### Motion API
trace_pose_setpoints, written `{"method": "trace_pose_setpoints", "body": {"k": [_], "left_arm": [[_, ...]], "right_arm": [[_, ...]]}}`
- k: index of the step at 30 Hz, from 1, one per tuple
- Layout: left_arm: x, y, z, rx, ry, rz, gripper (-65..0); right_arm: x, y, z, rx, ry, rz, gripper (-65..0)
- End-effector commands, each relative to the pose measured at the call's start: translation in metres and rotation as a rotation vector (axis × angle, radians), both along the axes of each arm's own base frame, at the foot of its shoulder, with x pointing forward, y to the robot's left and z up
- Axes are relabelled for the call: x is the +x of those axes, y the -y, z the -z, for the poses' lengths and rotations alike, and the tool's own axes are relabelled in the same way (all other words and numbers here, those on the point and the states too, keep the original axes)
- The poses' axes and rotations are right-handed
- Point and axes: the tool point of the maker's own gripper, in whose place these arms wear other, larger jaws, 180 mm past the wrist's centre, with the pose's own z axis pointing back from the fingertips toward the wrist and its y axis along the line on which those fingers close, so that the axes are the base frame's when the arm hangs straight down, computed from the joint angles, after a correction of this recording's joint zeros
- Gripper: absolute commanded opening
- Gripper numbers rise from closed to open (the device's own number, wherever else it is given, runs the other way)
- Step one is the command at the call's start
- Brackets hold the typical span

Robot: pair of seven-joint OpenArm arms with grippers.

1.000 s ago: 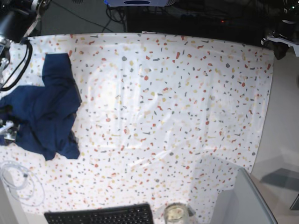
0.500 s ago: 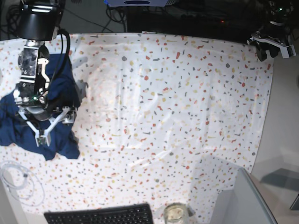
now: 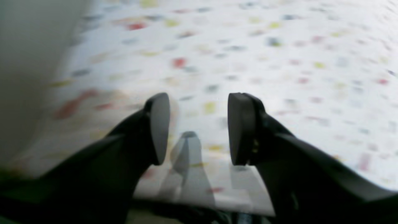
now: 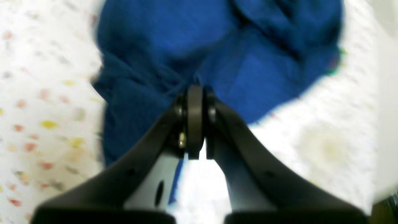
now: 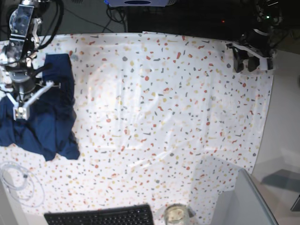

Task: Layout the t-shirt on the table in an organized manner, then fold the t-shirt properly
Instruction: 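Release the t-shirt and reposition the right gripper over its edge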

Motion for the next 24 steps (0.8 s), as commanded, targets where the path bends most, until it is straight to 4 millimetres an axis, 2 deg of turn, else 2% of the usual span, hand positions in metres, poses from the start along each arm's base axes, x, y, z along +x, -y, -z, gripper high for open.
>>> {"method": "trace_pose_setpoints", "body": {"k": [1, 4, 9, 11, 13, 15, 17, 19, 20, 21, 24], "left_arm": [[0.016, 0.013, -0.011, -0.012, 0.054, 0.043, -36.0], [0.035, 0.064, -0.007, -0.063, 0.067, 0.167, -36.0], [0.057, 0.153, 0.000, -0.011, 0.073, 0.428, -36.0], [0.066, 0.177, -0.003, 0.016, 0.094, 0.481, -36.0], [0.074, 0.197, -0.008, 0.013, 0.118, 0.516, -36.0], [0.077, 0.206, -0.012, -0.002, 0.132, 0.529, -36.0], [0.077, 0.206, -0.012, -0.009, 0.134, 0.526, -36.0], [0.074, 0.204, -0.010, -0.007, 0.126, 0.525, -36.0], [0.073, 0.202, -0.009, -0.002, 0.120, 0.527, -36.0], [0.070, 0.201, -0.007, -0.001, 0.112, 0.526, -36.0], [0.058, 0.159, 0.005, 0.048, 0.061, 0.457, -36.0]], "right_arm": [[0.001, 0.017, -0.020, -0.042, 0.056, 0.028, -65.0], [-0.025, 0.051, -0.036, -0.100, 0.064, 0.114, -65.0], [-0.062, 0.094, -0.042, -0.158, 0.036, 0.234, -65.0], [-0.075, 0.113, -0.045, -0.178, 0.031, 0.294, -65.0], [-0.084, 0.131, -0.039, -0.177, 0.012, 0.351, -65.0], [-0.086, 0.146, -0.024, -0.152, -0.009, 0.406, -65.0], [-0.088, 0.162, -0.011, -0.134, -0.037, 0.444, -64.8], [-0.085, 0.166, -0.003, -0.116, -0.047, 0.456, -63.3], [-0.084, 0.164, -0.002, -0.112, -0.048, 0.455, -60.2], [-0.079, 0.161, -0.007, -0.118, -0.034, 0.440, -54.3], [-0.060, 0.139, -0.026, -0.158, 0.002, 0.333, -31.2]]}}
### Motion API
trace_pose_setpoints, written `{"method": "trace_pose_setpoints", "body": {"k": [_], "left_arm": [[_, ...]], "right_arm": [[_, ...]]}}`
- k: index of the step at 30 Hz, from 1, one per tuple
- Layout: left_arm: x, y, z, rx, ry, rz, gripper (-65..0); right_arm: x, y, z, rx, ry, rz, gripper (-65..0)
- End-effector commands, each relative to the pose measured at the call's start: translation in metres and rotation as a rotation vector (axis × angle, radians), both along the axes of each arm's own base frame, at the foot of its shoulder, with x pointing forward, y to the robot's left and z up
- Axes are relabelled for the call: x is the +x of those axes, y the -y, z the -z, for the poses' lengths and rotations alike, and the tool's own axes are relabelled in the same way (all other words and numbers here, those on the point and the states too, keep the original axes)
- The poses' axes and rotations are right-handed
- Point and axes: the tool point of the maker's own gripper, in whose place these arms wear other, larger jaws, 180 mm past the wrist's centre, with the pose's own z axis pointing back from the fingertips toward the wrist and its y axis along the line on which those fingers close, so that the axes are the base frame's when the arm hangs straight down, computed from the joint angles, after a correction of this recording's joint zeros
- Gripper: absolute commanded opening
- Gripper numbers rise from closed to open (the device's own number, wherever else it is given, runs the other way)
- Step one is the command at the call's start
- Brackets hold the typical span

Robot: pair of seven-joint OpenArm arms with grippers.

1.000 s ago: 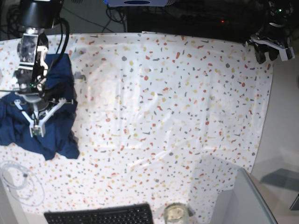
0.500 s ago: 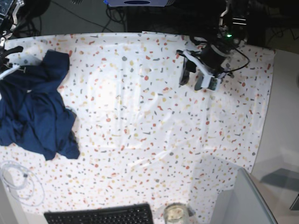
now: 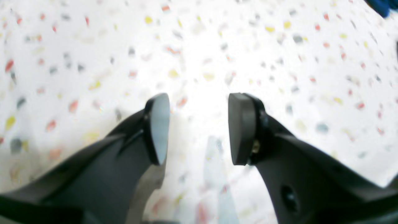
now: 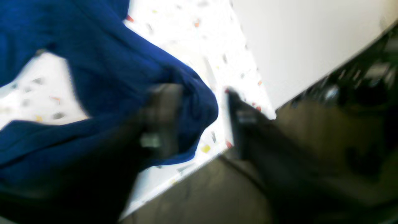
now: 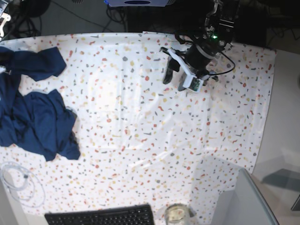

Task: Layout the t-shirt on the table in an organized manner, then fold the t-shirt properly
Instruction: 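Release the t-shirt and reposition the right gripper over its edge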

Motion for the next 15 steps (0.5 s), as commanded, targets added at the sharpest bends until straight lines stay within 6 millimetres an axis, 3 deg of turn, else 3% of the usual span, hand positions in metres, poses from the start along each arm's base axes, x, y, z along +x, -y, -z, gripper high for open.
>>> {"method": "trace_pose_setpoints", "body": {"k": [1, 3, 9, 12, 15], "left_arm": [[0.003, -0.026, -0.003, 0.032, 0.022, -0.058, -36.0], [-0.003, -0.065, -0.001, 0.071, 0.008, -0.149, -36.0], [-0.022, -0.142, -0.005, 0.156, -0.002, -0.330, -36.0], [-0.027, -0.160, -0.007, 0.178, -0.003, -0.375, -36.0], [-0.033, -0.166, -0.007, 0.185, -0.010, -0.390, -36.0]], "right_arm": [[0.018, -0.004, -0.024, -0.052, 0.065, -0.058, -24.3], [0.042, -0.041, -0.031, -0.045, 0.089, -0.181, -17.3], [0.110, -0.168, -0.010, 0.048, 0.083, -0.573, -16.2], [0.134, -0.193, 0.008, 0.082, 0.051, -0.633, -16.2], [0.153, -0.197, 0.031, 0.103, 0.001, -0.624, -16.4]]}}
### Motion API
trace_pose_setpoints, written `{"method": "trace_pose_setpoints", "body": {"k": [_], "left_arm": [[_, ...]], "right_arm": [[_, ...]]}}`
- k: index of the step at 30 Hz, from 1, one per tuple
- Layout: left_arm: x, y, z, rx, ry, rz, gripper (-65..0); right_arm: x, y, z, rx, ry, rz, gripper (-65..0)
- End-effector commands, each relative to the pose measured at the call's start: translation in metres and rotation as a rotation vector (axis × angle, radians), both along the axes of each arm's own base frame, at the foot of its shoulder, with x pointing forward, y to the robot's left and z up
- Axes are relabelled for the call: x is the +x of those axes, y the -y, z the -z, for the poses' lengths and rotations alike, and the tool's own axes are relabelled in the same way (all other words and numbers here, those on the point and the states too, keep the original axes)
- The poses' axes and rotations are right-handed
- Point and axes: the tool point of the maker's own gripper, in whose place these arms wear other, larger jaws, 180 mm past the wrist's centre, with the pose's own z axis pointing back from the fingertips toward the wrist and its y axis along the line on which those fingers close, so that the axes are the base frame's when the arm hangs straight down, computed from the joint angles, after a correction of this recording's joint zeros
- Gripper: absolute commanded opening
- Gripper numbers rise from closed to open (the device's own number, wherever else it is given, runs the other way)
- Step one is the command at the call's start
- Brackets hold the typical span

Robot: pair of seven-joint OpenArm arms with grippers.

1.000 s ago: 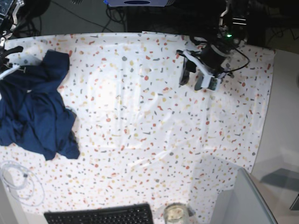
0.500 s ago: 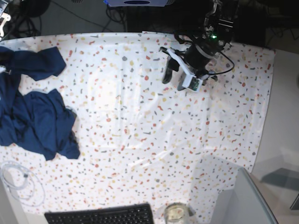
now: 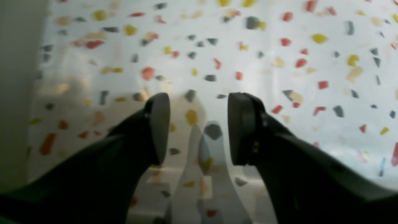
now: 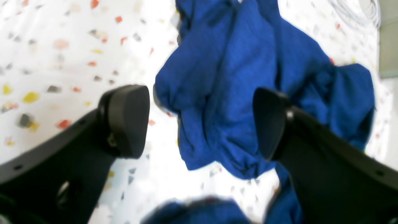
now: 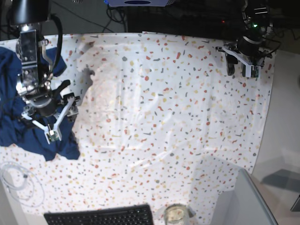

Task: Layout the t-shirt on the table in an organized manner, then fold the t-shirt properly
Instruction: 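Release the t-shirt and reposition the right gripper over its edge, then grasp the t-shirt with the right gripper and pull it across the table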

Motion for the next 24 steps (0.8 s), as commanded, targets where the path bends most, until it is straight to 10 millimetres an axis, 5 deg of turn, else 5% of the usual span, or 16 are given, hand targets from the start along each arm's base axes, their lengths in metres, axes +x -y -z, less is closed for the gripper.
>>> {"method": "trace_pose_setpoints", "body": {"k": [1, 4, 6, 10, 11, 19, 24], "left_arm": [[0.003, 0.000, -0.008, 0.005, 0.035, 0.008, -36.0], [0.001, 0.000, -0.007, 0.002, 0.032, 0.007, -36.0], [0.001, 0.001, -0.008, -0.023, 0.040, -0.008, -36.0], [0.004, 0.002, -0.011, -0.105, 0.068, -0.053, -36.0], [0.003, 0.002, -0.011, -0.121, 0.071, -0.063, -36.0], [0.006, 0.001, -0.011, -0.142, 0.079, -0.077, -36.0], [0.009, -0.004, -0.016, -0.128, 0.089, -0.067, -36.0]], "right_arm": [[0.015, 0.005, -0.005, -0.012, 0.028, 0.016, -16.5], [0.026, 0.010, 0.014, -0.027, -0.024, 0.049, -17.3], [0.028, 0.009, 0.023, -0.032, -0.053, 0.043, -23.4], [0.026, -0.033, 0.026, -0.032, -0.062, -0.086, -58.5], [0.024, -0.052, 0.026, -0.023, -0.060, -0.132, -65.0], [0.006, -0.218, 0.002, 0.118, -0.010, -0.428, -65.0], [-0.031, -0.322, -0.024, 0.159, 0.028, -0.690, -60.6]]}}
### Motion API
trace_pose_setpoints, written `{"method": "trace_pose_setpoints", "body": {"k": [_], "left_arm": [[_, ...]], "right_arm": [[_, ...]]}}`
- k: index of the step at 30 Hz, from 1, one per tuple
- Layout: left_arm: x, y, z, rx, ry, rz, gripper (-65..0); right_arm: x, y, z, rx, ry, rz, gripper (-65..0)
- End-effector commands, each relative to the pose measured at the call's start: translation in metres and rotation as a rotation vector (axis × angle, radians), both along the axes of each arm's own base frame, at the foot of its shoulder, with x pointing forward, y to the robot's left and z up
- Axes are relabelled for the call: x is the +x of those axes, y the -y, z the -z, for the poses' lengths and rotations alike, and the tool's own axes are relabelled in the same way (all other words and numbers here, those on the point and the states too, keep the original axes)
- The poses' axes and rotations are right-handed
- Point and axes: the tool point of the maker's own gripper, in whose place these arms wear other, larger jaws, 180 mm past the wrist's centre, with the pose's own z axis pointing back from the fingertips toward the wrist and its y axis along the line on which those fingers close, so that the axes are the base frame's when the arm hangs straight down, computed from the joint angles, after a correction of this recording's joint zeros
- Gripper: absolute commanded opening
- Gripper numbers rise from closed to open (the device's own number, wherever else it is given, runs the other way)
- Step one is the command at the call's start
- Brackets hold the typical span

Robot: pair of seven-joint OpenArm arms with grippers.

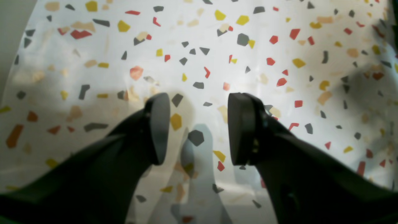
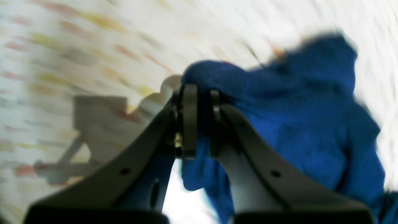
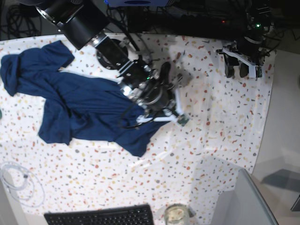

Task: Layout the t-shirt on the table in an organized manner, then fold the t-shirt properly
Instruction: 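Grasp the t-shirt with the right gripper and pull it across the table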

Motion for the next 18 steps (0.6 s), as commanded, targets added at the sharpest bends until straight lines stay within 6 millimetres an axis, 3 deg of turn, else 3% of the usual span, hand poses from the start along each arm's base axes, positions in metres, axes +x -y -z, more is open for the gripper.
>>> {"method": "trace_pose_setpoints", "body": {"k": [1, 3, 5, 7, 10, 12, 14, 18], "left_arm": [[0.008, -0.006, -0.013, 0.018, 0.045, 0.004, -36.0], [0.008, -0.006, -0.013, 0.019, 0.047, 0.005, -36.0], [0.008, -0.006, -0.013, 0.019, 0.047, 0.005, -36.0], [0.009, -0.005, -0.014, 0.016, 0.050, 0.006, -36.0], [0.013, 0.004, -0.023, 0.013, 0.075, 0.027, -36.2], [0.019, 0.013, -0.031, 0.003, 0.105, 0.036, -36.2], [0.024, 0.027, -0.037, -0.019, 0.130, 0.047, -36.2], [0.036, 0.070, -0.032, -0.077, 0.134, 0.129, -36.4]], "right_arm": [[0.001, -0.024, -0.023, 0.051, 0.040, -0.052, -54.9], [-0.005, -0.033, -0.043, 0.033, 0.063, -0.092, -37.4], [0.000, -0.028, -0.069, 0.047, 0.089, -0.067, -20.9], [0.009, 0.005, -0.087, 0.043, 0.124, -0.005, -10.7], [0.024, 0.074, -0.096, 0.032, 0.164, 0.142, -11.9], [0.032, 0.124, -0.084, -0.008, 0.144, 0.262, -14.6], [0.032, 0.159, -0.068, -0.054, 0.111, 0.335, -15.2], [0.019, 0.181, -0.029, -0.133, 0.021, 0.356, -15.2]]}}
